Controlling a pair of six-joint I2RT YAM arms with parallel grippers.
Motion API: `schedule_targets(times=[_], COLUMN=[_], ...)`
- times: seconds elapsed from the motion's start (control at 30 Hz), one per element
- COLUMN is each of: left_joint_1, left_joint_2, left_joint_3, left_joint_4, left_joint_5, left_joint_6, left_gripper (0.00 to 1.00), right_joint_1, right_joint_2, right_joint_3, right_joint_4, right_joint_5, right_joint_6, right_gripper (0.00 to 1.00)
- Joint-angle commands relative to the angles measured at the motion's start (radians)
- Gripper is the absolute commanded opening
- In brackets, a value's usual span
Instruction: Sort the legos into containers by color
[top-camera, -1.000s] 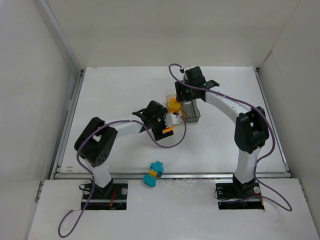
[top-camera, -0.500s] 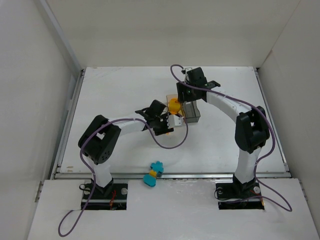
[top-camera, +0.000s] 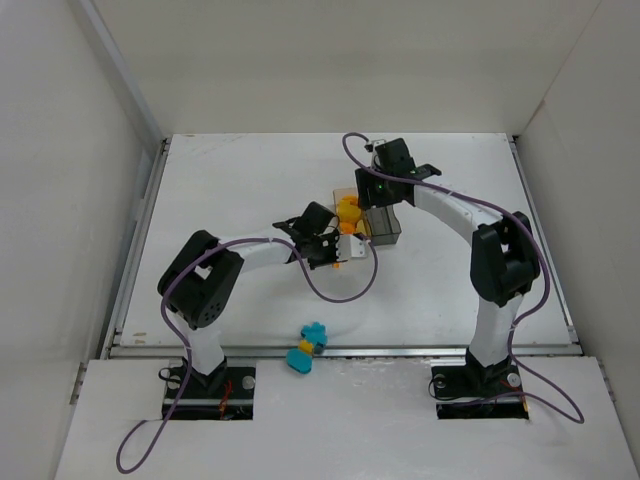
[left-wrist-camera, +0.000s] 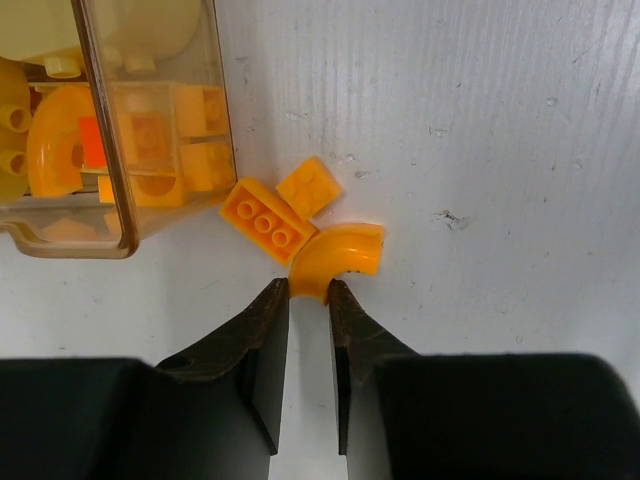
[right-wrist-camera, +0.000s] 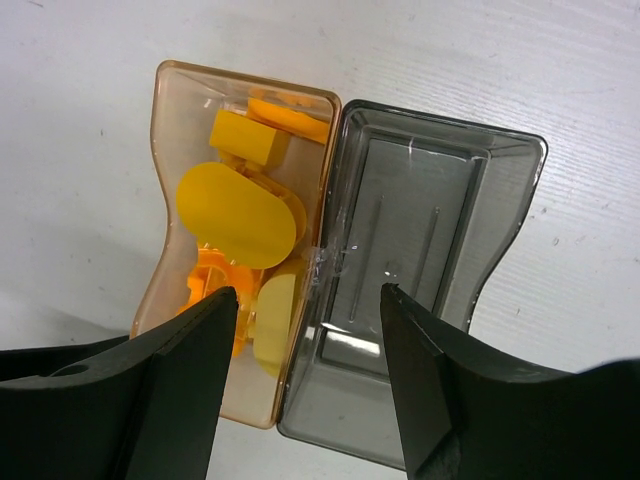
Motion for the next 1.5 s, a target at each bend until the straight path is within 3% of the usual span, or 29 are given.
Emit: schedule_targets(times=[0.0,0.27,0.4,0.6,0.73,0.9,0.93,1.13,1.33,1.47], left_joint_1=[-0.004,0.045,0.065,0.065,0.065,0.065,0.065,0.065,0.065,0.076], left_joint_2=[-0.012,-0.212,-0.263,-0.117,0.027,0.127,0.127,0.063,-0.064,-0.212], left_joint_3=[-0.015,-0.09,-0.058,0.153,0.303,0.391,0.391,0.324,0.281,0.169], left_joint_4=[-0.041,-0.066,-0.011,0.094,0.072,0.031,0.031,0.063,0.13,0.172], left_joint_5=[0.014,0.137,0.212,0.198,0.125,0.086,0.077,0.089,0.047,-0.123], left_joint_6=[0.016,0.026,-0.062,-0.283,-0.293,-0.267,-0.267,-0.267,-0.345,-0.473], left_gripper=[0.0,0.0,0.0,0.0,0.01,0.27,0.41,0.84,0.84,0.84], right_joint_1=[-0.017,-0.036,-0.037,-0.055,-0.076,-0.087,-0.087,-0.087,-0.063,0.025], right_joint_2=[-0.037,-0.097,-0.106,-0.106,-0.106,-0.097,-0.097,-0.097,-0.184,-0.267], right_joint_3=[-0.01,-0.041,-0.052,-0.061,-0.061,-0.061,-0.061,-0.043,-0.043,-0.11], right_joint_4=[0.047,0.083,0.105,0.116,0.125,0.116,0.116,0.097,0.07,0.045], right_joint_5=[-0.019,-0.051,-0.06,-0.069,-0.079,-0.088,-0.088,-0.079,-0.019,0.113], right_joint_6=[-0.012,0.01,0.01,0.01,0.01,0.01,0.01,0.001,0.001,0.02], right_gripper=[0.65,0.65,0.65,0.65,0.65,0.65,0.65,0.65,0.66,0.66])
